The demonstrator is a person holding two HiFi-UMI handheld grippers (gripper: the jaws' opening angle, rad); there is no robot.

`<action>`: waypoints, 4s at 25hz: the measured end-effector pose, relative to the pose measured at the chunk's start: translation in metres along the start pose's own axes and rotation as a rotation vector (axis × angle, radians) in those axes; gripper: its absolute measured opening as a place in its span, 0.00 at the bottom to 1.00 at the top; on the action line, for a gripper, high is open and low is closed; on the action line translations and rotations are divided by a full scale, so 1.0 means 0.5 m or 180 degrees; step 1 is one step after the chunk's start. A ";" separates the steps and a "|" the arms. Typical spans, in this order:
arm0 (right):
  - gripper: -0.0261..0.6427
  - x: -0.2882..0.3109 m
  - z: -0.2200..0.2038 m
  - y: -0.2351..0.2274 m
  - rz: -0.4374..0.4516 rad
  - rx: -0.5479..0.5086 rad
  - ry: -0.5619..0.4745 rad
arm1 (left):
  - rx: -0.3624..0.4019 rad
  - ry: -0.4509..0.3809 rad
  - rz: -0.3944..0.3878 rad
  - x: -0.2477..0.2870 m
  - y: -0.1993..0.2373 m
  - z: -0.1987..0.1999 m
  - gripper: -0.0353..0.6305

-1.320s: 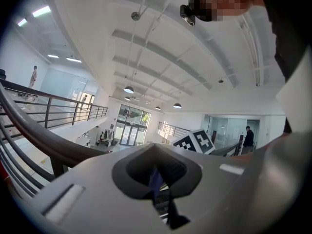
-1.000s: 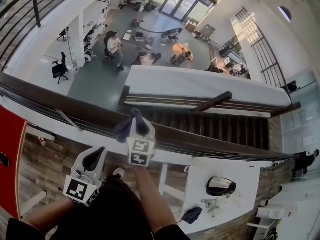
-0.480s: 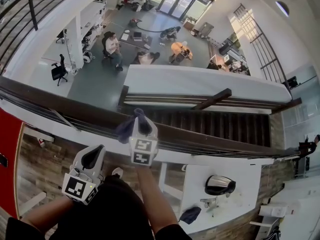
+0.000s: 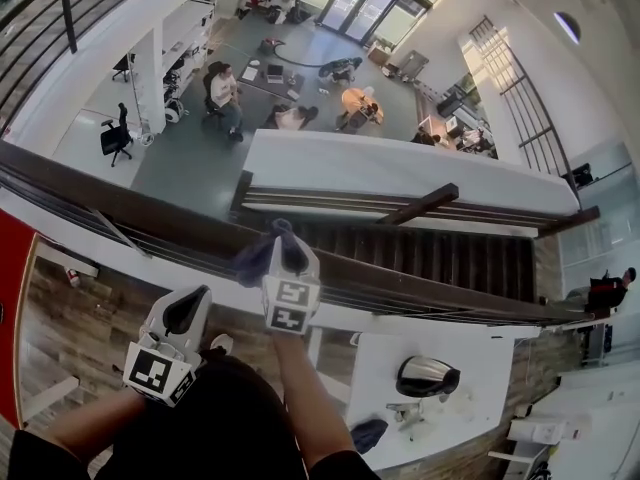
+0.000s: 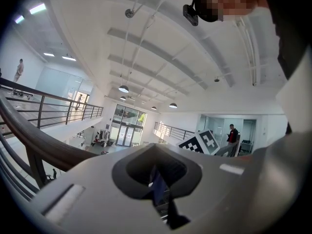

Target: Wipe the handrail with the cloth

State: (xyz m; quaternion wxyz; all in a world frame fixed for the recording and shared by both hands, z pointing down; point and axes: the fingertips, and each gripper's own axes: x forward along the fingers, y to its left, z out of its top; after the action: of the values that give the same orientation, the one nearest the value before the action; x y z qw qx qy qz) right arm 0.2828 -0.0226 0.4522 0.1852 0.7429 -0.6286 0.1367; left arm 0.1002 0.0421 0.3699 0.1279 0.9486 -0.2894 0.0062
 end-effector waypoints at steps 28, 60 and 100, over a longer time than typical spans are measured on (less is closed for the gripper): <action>0.14 -0.052 0.010 -0.046 0.0127 0.0011 -0.0237 | -0.0087 0.0049 0.0244 -0.010 -0.006 -0.030 0.05; 0.14 0.176 -0.067 0.652 0.1775 -0.0510 0.0052 | 0.0044 -0.0426 0.1587 -0.331 0.309 0.078 0.05; 0.14 0.345 -0.235 0.625 0.0686 0.0072 0.0526 | 0.0144 -0.0035 0.0843 -0.290 0.426 0.079 0.05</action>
State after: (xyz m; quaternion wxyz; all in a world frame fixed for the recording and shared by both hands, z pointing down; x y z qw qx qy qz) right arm 0.0083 -0.1667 0.6646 0.2122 0.6593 -0.6858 0.2235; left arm -0.1404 -0.0587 0.3700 0.1029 0.9047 -0.4127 0.0244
